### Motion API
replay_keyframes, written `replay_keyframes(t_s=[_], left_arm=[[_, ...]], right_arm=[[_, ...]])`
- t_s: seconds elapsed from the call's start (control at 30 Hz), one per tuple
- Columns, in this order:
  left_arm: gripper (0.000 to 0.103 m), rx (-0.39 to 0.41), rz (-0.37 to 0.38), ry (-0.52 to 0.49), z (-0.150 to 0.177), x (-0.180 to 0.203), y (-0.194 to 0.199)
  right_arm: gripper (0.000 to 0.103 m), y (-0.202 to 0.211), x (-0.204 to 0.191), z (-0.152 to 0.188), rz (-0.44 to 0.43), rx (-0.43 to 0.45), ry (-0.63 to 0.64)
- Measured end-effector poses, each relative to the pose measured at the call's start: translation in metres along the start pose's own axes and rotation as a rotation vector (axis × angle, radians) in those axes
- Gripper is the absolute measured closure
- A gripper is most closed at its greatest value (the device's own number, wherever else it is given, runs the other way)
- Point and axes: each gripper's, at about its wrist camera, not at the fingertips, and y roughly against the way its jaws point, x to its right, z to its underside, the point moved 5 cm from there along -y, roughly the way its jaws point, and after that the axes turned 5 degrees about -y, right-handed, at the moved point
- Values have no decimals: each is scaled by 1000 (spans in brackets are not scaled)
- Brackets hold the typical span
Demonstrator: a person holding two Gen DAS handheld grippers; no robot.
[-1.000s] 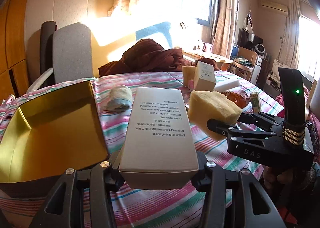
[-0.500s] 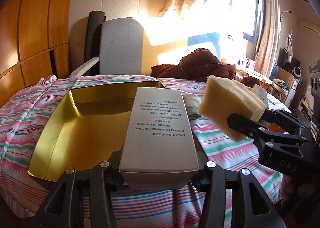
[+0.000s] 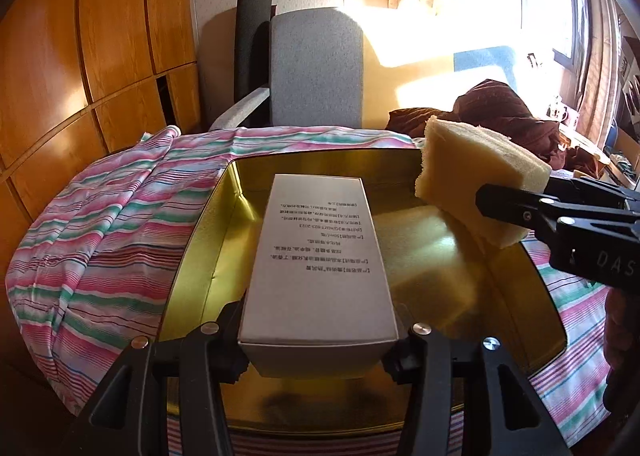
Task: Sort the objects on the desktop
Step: 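Lower the sponge and carton into the gold tray and open both tools, then move both tools back to the pile, left tool toward the beige rolled cloth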
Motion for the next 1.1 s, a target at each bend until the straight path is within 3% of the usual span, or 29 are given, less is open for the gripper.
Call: replay_keyframes(t_s=[0.27, 0.47, 0.6, 0.73, 0.9, 1.1], left_arm=[[52, -90, 45, -22, -35, -25, -30], [52, -182, 30, -56, -53, -34, -70], [52, -243, 28, -30, -53, -38, -94], [52, -264, 43, 5, -52, -41, -103], [47, -275, 146, 111, -46, -46, -99], [42, -241, 133, 150, -48, -55, -91]], right_arm=[[40, -60, 7, -21, 44, -152, -64], [40, -88, 11, -22, 89, -207, -84], [33, -93, 13, -19, 59, -238, -115], [29, -87, 18, -18, 30, -224, -150], [26, -65, 26, -19, 5, -162, -190], [25, -38, 29, -15, -5, -103, -213]])
